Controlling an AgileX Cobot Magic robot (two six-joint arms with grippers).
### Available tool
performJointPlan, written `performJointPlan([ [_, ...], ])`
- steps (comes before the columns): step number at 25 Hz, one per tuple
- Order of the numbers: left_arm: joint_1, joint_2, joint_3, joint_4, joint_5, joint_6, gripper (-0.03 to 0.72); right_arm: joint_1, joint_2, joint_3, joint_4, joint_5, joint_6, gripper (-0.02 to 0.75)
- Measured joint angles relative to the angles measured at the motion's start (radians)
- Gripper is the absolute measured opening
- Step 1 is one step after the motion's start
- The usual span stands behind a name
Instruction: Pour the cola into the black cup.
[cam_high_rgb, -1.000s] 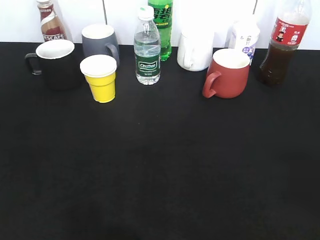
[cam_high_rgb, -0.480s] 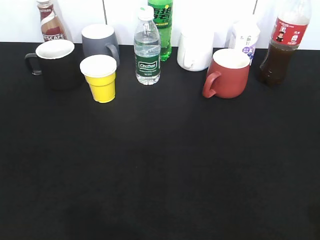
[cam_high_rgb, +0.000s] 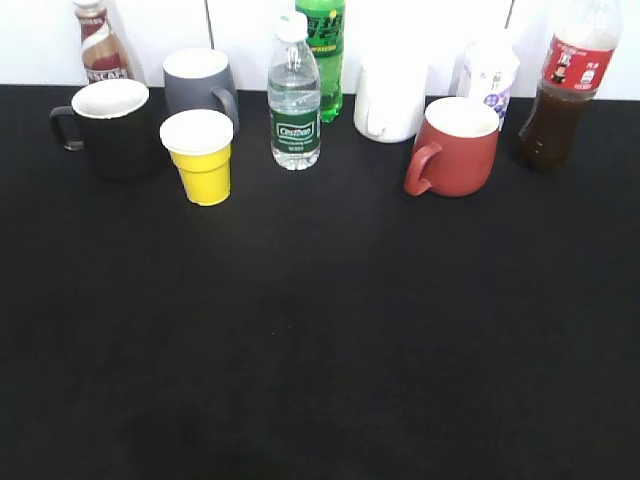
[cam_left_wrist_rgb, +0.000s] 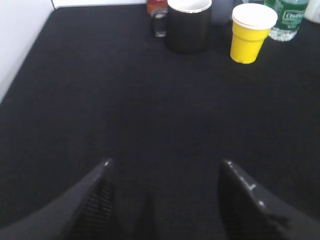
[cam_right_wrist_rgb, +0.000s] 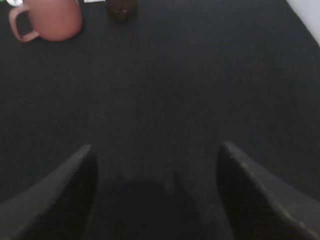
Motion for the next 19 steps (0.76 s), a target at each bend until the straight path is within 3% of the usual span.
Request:
performJointPlan([
  [8,0.000,0.000,0.000,0.001,0.000,0.000,0.485,0.000,0.000,0.000,0.000,0.000,0.000,0.565],
  [19,0.000,0.000,0.000,0.001,0.000,0.000,0.344,0.000,-0.001,0.000,0.000,0.000,0.000,0.564],
])
